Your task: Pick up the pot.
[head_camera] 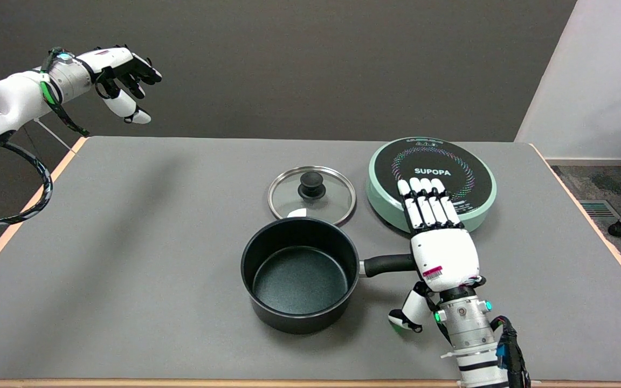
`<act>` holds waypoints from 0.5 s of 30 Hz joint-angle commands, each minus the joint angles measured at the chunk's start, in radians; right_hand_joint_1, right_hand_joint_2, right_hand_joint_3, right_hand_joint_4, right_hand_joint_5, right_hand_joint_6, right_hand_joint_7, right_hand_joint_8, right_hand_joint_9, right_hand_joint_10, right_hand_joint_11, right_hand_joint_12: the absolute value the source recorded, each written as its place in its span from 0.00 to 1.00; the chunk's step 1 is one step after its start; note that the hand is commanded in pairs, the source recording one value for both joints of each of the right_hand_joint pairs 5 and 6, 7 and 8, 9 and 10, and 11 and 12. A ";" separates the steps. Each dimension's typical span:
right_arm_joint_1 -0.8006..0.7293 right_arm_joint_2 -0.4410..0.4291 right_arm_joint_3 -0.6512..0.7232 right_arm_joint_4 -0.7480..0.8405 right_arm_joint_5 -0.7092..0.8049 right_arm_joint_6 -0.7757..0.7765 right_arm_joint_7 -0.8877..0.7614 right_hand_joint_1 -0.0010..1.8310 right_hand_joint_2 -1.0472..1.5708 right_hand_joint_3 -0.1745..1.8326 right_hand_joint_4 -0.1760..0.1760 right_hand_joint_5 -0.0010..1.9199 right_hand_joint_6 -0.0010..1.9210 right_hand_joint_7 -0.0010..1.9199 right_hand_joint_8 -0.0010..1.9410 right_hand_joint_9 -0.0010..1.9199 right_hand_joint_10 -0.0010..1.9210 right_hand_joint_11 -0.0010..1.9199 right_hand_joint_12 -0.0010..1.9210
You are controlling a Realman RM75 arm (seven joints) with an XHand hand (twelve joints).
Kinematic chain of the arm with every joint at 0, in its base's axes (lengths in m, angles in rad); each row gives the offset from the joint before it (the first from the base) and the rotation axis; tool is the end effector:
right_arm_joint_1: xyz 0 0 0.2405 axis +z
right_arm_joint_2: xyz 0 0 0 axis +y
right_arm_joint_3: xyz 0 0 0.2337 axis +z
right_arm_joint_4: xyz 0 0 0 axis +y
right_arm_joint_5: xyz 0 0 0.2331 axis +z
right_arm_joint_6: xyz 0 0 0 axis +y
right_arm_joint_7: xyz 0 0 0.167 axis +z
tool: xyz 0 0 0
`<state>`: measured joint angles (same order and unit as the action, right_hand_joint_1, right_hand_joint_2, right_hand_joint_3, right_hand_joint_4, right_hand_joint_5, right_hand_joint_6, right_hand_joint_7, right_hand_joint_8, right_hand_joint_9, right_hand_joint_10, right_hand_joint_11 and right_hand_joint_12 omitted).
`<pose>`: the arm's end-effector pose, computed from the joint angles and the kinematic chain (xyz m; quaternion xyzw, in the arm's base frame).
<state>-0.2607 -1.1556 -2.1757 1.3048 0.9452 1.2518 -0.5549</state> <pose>-0.3014 -0.2505 0.2696 0.6335 0.1317 0.1121 0.7542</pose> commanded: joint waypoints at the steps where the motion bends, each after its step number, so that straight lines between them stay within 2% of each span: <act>1: 0.053 0.023 0.009 -0.021 0.059 -0.075 -0.003 0.66 0.13 0.66 0.42 0.01 0.01 0.01 0.01 0.01 0.01 0.01 0.01; 10: 0.065 0.028 0.016 -0.015 0.059 -0.088 -0.001 0.65 0.15 0.63 0.48 0.01 0.01 0.01 0.01 0.01 0.01 0.01 0.01; 15: 0.066 0.028 0.016 -0.019 0.055 -0.088 -0.001 0.65 0.21 0.45 0.61 0.01 0.01 0.01 0.01 0.01 0.01 0.01 0.01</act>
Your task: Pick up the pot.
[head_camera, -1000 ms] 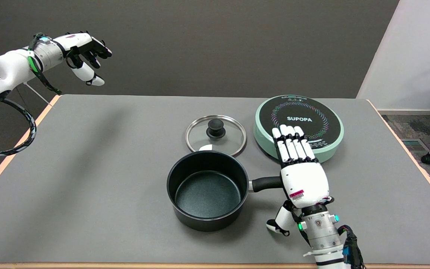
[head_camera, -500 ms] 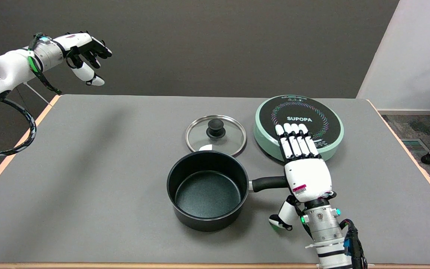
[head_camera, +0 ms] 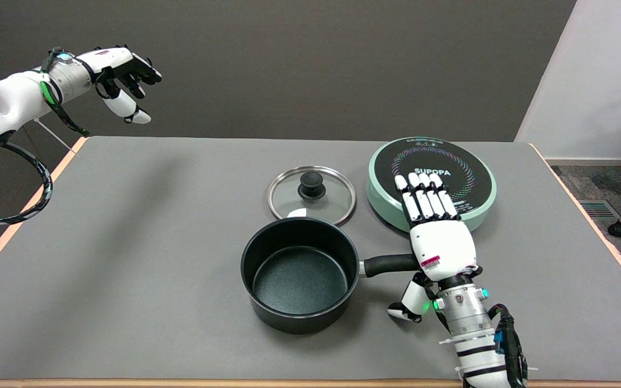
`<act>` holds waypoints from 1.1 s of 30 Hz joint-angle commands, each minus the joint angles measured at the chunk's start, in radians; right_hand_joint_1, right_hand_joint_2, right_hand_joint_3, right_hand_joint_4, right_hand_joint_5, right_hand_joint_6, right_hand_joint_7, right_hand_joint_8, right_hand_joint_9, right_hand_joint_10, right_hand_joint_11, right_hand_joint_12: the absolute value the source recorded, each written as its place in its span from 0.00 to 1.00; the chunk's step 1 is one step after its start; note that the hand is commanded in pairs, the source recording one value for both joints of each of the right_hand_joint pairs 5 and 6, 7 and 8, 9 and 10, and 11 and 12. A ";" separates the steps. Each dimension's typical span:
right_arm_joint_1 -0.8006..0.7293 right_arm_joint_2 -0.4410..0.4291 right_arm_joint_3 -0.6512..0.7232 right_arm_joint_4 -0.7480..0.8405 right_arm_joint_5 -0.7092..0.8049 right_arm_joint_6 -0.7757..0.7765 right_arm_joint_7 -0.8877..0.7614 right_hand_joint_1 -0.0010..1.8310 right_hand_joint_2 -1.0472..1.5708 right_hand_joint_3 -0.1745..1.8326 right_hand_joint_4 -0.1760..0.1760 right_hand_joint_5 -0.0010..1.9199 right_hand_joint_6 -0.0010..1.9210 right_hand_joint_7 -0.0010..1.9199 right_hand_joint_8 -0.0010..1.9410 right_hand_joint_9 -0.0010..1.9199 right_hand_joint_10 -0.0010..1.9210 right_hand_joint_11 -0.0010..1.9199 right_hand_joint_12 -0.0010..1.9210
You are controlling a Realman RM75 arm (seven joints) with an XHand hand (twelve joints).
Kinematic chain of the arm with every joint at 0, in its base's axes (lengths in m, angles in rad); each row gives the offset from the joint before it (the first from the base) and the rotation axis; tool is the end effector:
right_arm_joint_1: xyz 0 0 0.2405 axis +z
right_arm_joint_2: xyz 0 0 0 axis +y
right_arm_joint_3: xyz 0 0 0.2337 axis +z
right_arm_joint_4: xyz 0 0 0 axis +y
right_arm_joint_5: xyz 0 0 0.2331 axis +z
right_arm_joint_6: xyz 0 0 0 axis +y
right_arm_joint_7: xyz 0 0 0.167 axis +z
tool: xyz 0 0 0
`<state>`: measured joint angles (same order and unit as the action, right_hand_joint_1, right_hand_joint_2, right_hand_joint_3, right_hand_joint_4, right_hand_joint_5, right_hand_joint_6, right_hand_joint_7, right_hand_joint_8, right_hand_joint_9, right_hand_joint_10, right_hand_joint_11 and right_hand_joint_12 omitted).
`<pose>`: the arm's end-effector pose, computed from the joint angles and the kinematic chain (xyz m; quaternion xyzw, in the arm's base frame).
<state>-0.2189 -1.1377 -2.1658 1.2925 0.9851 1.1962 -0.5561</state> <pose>-0.3028 -0.2670 0.2793 0.6334 0.1246 0.1005 0.7571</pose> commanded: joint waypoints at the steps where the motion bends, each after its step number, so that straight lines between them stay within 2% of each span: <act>1: 0.024 0.010 0.006 -0.007 0.012 -0.032 0.001 0.64 0.23 0.38 0.98 0.01 0.01 0.01 0.01 0.01 0.01 0.01 0.01; 2: 0.024 0.010 0.006 -0.008 0.011 -0.030 0.001 0.64 0.25 0.31 1.00 0.02 0.02 0.02 0.02 0.02 0.02 0.02 0.02; 3: 0.024 0.010 0.006 -0.008 0.010 -0.029 0.001 0.64 0.24 0.33 1.00 0.02 0.02 0.02 0.02 0.02 0.02 0.02 0.02; 4: 0.024 0.010 0.006 -0.008 0.008 -0.028 0.001 0.65 0.20 0.44 1.00 0.04 0.04 0.04 0.04 0.04 0.04 0.04 0.04; 5: 0.024 0.010 0.006 -0.007 0.007 -0.028 0.001 0.67 0.15 0.68 1.00 0.08 0.08 0.08 0.08 0.08 0.08 0.08 0.08; 6: 0.024 0.010 0.006 -0.007 0.007 -0.028 0.001 0.68 0.12 0.83 1.00 0.15 0.15 0.15 0.14 0.15 0.15 0.15 0.15; 7: 0.024 0.010 0.006 -0.007 0.007 -0.028 0.001 0.68 0.12 0.86 1.00 0.18 0.18 0.18 0.18 0.18 0.18 0.18 0.18; 9: 0.024 0.011 0.006 -0.006 0.007 -0.029 0.001 0.67 0.13 0.87 1.00 0.22 0.22 0.22 0.21 0.22 0.22 0.22 0.22; 12: 0.026 0.012 0.006 -0.003 0.007 -0.031 0.001 0.67 0.13 0.87 1.00 0.22 0.22 0.22 0.22 0.22 0.22 0.22 0.22; 25: 0.007 0.007 0.000 0.066 -0.117 0.049 -0.017 0.67 0.13 0.85 1.00 0.20 0.20 0.20 0.20 0.20 0.20 0.20 0.20; 33: -0.029 -0.008 -0.037 0.110 -0.148 0.052 -0.111 0.67 0.14 0.83 1.00 0.16 0.16 0.16 0.16 0.16 0.16 0.16 0.16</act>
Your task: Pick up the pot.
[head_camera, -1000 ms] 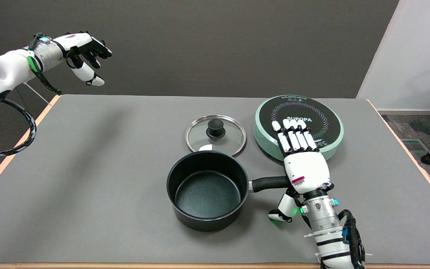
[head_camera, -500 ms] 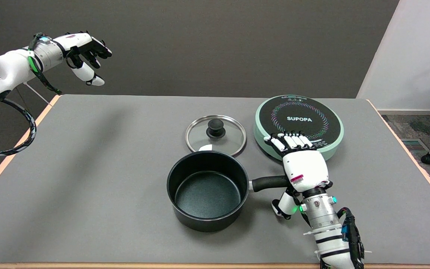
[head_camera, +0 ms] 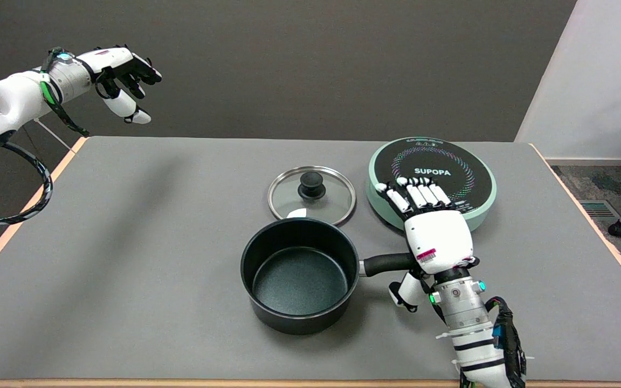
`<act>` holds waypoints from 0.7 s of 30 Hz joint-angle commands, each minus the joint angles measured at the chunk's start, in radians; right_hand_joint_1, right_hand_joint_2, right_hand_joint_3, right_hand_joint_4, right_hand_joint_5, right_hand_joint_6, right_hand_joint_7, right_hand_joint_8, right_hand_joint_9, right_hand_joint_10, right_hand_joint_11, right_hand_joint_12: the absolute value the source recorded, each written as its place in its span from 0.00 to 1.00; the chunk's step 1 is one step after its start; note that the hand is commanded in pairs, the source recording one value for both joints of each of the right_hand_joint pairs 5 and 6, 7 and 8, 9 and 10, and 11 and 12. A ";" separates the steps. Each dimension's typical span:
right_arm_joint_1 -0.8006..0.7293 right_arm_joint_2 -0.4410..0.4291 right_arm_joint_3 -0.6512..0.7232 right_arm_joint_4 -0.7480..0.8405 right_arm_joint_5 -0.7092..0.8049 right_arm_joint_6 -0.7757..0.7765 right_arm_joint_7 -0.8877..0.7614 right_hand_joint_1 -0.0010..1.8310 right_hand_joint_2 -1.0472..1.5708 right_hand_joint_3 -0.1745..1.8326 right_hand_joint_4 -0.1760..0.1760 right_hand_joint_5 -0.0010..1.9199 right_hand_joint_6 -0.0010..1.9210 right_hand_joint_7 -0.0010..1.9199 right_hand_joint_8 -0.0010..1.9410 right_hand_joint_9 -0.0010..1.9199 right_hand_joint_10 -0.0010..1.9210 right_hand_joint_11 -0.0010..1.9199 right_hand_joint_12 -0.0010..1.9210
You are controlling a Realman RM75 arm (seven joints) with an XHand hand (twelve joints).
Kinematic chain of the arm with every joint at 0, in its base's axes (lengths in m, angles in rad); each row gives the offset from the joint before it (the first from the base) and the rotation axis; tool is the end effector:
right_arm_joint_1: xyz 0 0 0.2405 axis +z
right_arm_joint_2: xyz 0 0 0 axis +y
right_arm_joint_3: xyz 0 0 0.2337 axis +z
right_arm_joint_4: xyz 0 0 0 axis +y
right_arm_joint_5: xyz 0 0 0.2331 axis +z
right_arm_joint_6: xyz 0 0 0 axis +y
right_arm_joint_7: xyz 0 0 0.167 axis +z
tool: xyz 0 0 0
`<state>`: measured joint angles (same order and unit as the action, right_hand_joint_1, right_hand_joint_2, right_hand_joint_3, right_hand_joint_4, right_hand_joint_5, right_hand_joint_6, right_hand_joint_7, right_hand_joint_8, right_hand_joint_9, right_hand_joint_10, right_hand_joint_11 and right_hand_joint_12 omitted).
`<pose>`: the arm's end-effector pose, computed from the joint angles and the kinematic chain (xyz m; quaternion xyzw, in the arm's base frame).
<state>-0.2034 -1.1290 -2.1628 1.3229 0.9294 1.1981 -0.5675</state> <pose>-0.2851 -0.2730 0.2709 0.6446 0.1567 0.1133 0.7397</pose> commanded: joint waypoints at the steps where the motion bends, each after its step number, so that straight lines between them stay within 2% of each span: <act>1: -0.048 -0.019 -0.046 0.081 -0.091 0.051 -0.109 0.67 0.14 0.82 1.00 0.16 0.16 0.16 0.15 0.16 0.16 0.16 0.16; 8: -0.076 -0.053 -0.054 0.054 -0.063 0.037 -0.121 0.67 0.15 0.80 1.00 0.14 0.14 0.14 0.14 0.14 0.14 0.14 0.14; 21: -0.099 -0.053 -0.052 0.051 0.062 0.007 -0.122 0.67 0.16 0.78 1.00 0.12 0.12 0.12 0.12 0.12 0.12 0.12 0.12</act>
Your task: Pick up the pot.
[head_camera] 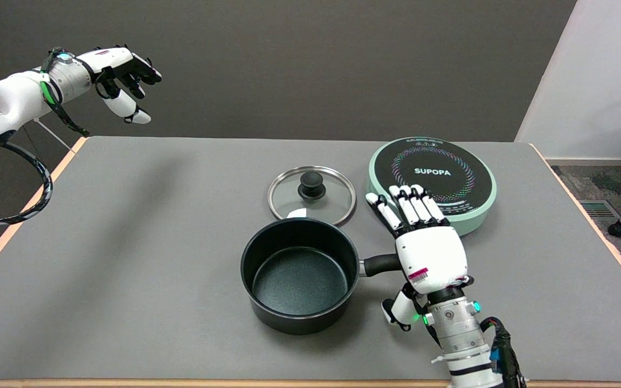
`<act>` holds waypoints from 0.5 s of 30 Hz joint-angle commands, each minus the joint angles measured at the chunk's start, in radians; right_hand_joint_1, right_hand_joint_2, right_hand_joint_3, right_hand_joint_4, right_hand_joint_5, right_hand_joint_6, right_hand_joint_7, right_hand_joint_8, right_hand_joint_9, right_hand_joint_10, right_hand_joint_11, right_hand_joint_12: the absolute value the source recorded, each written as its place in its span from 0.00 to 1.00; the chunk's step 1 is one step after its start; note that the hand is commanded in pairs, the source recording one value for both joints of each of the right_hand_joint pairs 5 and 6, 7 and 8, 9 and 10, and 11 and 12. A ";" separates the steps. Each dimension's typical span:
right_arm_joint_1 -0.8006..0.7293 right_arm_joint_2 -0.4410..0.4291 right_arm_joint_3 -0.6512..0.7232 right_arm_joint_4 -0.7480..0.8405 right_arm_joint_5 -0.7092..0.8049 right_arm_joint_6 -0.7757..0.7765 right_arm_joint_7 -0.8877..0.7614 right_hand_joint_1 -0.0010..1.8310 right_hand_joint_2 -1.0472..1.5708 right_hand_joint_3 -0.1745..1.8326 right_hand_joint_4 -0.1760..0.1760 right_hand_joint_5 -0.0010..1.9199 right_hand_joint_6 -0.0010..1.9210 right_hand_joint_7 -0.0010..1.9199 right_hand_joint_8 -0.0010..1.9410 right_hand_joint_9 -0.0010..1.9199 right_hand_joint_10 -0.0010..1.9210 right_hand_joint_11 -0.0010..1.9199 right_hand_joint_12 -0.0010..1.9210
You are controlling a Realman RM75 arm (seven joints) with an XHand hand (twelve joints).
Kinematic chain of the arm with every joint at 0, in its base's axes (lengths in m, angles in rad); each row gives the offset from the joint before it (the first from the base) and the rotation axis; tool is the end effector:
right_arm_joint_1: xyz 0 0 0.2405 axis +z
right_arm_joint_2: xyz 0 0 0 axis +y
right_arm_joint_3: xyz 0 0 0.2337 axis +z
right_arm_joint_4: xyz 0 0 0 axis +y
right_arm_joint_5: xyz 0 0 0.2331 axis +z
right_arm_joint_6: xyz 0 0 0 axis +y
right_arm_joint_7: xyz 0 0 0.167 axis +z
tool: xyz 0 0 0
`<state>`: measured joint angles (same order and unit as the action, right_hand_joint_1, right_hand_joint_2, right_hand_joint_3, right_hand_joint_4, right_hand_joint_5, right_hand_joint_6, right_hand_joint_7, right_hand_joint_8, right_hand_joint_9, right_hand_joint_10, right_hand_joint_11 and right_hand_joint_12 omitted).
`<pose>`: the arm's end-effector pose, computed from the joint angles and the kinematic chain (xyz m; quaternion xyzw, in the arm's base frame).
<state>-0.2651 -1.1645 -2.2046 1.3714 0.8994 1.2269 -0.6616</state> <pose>-0.2867 -0.2507 0.2439 0.6500 0.1623 0.0984 0.7358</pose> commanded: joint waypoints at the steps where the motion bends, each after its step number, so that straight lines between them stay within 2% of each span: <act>1: -0.037 -0.017 -0.010 0.002 0.102 -0.021 -0.028 0.67 0.16 0.78 1.00 0.12 0.12 0.12 0.12 0.12 0.12 0.12 0.12; 15: -0.045 -0.019 -0.013 0.034 0.116 -0.016 -0.042 0.67 0.16 0.76 1.00 0.10 0.10 0.10 0.10 0.10 0.10 0.10 0.10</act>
<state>-0.2953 -1.1777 -2.2129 1.3818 0.9835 1.2134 -0.6847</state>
